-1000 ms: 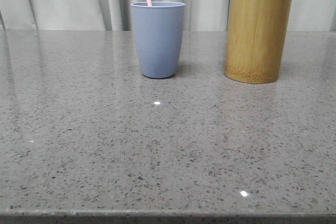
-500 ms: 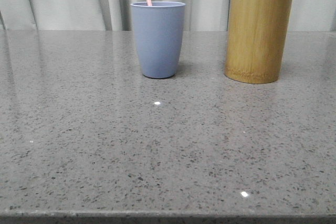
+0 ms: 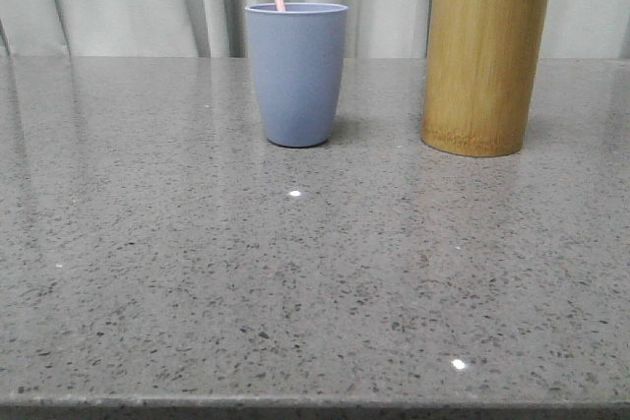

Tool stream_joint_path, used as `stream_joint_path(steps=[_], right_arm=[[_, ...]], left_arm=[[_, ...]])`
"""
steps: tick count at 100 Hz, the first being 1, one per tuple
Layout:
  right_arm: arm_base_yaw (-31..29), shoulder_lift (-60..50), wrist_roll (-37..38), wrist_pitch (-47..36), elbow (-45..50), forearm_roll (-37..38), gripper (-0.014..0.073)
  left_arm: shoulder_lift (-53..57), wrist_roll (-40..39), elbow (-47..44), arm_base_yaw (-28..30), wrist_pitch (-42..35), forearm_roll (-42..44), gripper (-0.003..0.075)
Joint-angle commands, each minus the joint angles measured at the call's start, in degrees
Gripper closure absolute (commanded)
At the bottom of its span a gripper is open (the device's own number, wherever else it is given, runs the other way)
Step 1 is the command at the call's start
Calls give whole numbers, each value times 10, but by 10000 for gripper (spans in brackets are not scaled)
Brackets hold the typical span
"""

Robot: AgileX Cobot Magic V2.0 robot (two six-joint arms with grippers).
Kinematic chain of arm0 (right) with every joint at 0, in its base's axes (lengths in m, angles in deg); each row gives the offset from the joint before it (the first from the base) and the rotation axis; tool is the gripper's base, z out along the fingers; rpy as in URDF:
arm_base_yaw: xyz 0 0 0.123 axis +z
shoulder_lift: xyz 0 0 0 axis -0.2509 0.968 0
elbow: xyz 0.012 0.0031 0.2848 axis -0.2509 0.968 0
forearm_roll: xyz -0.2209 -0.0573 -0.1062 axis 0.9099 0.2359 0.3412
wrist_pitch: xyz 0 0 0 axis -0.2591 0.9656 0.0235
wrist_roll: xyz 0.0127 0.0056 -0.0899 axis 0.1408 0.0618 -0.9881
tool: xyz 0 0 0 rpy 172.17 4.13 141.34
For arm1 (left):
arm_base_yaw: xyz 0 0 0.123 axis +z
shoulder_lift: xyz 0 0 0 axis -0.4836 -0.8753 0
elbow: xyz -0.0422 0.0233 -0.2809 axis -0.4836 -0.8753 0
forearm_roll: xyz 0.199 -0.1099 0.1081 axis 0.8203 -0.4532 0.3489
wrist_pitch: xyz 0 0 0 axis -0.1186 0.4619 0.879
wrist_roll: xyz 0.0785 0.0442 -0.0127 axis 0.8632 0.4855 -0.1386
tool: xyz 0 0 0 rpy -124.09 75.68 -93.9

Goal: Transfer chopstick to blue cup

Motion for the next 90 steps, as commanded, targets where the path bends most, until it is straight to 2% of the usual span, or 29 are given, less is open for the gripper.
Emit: stream_joint_path(steps=[1,16,47,66,90], right_arm=[[-4,3,-1,-48,-15,3,654],[-4,3,-1,-48,-15,3,654],[-4,3,-1,-48,-15,3,654],[-4,3,-1,-48,-15,3,654],[-4,3,-1,-48,-15,3,654]], left_arm=[[5,-7,14,1,-47,10,739],[27,-7,-19,1,-80,22,739],[111,-7,-154,60,-271,25,739],[171,-7,-228,94,-289,25,739],[228,-7,-323,100,-336,46,739]])
